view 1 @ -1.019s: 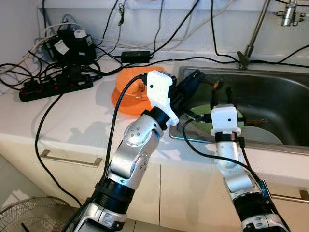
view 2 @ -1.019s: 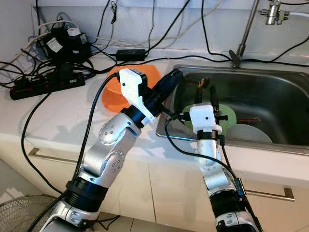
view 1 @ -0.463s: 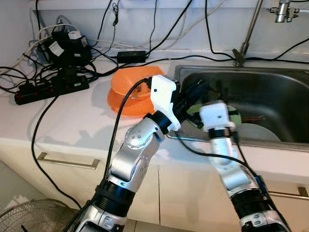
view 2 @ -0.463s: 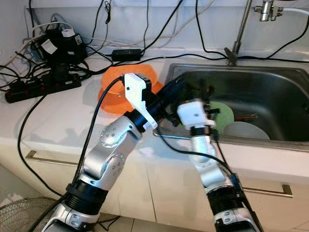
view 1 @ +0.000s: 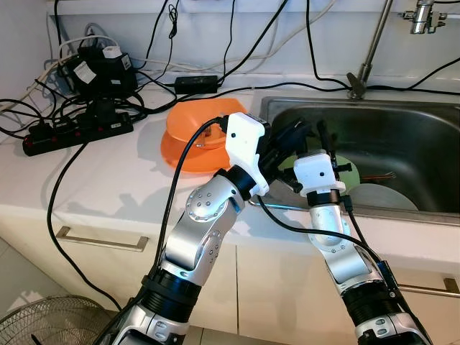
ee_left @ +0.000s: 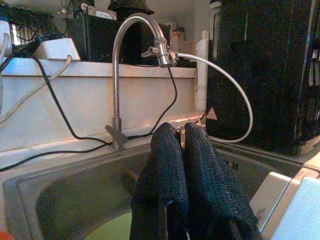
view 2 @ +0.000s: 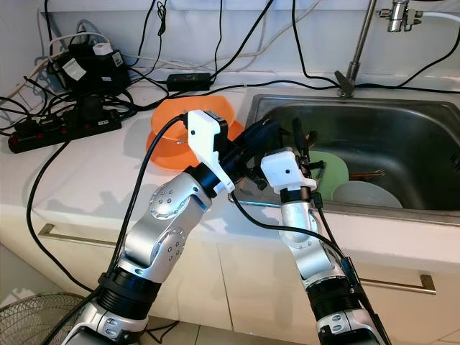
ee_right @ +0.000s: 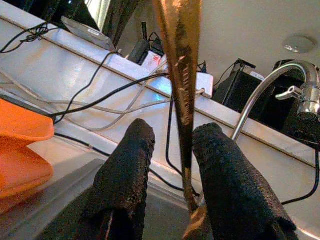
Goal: Kitchen organization
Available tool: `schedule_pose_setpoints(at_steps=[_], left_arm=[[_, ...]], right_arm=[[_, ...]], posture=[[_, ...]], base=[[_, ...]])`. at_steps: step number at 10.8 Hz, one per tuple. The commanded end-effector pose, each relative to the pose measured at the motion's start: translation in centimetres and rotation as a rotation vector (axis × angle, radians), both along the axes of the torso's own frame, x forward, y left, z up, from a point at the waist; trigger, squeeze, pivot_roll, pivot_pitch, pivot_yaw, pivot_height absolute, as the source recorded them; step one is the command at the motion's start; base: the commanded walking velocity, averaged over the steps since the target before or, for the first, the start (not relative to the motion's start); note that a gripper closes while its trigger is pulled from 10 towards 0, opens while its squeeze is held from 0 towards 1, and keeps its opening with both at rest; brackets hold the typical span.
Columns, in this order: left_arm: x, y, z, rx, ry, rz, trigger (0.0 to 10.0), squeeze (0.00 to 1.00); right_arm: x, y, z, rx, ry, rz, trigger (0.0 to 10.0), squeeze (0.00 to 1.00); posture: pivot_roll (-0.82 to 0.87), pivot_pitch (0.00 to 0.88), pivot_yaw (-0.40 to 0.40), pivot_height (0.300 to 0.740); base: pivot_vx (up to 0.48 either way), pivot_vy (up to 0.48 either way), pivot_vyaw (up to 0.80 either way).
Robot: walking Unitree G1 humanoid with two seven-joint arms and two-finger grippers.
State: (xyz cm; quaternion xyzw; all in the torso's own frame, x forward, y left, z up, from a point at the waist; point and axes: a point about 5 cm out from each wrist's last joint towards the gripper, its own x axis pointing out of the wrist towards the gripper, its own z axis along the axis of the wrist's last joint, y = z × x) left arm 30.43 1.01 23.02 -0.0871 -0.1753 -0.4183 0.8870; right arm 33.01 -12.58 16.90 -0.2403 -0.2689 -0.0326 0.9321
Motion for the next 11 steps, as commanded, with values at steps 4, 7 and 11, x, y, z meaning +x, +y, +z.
schedule_pose_setpoints(at_steps=[4,7,11], left_arm=[[0.7,0.9,0.1,0.031,-0.014,0.059,10.0,0.00],[0.8,0.9,0.1,0.029,-0.015,0.063,10.0,0.00],[1.6,1.6,0.0,-0.008,0.040,0.118,10.0,1.00]], right_arm=[[0.3,0.2,1.2,-0.005,-0.027,0.006,0.0,0.00],[0.3,0.3,1.2,-0.003,-0.024,0.013,0.0,0.00],[0.4,0.3,1.2,-0.003,-0.022,0.011,0.0,0.00]], posture=[[0.02,0.000,0.095,0.740],[0.02,0.000,0.093,0.740],[0.03,0.000,0.092,0.740]], base=[[0.000,0.000,0.00],[0.000,0.000,0.00],[0.000,0.000,0.00]])
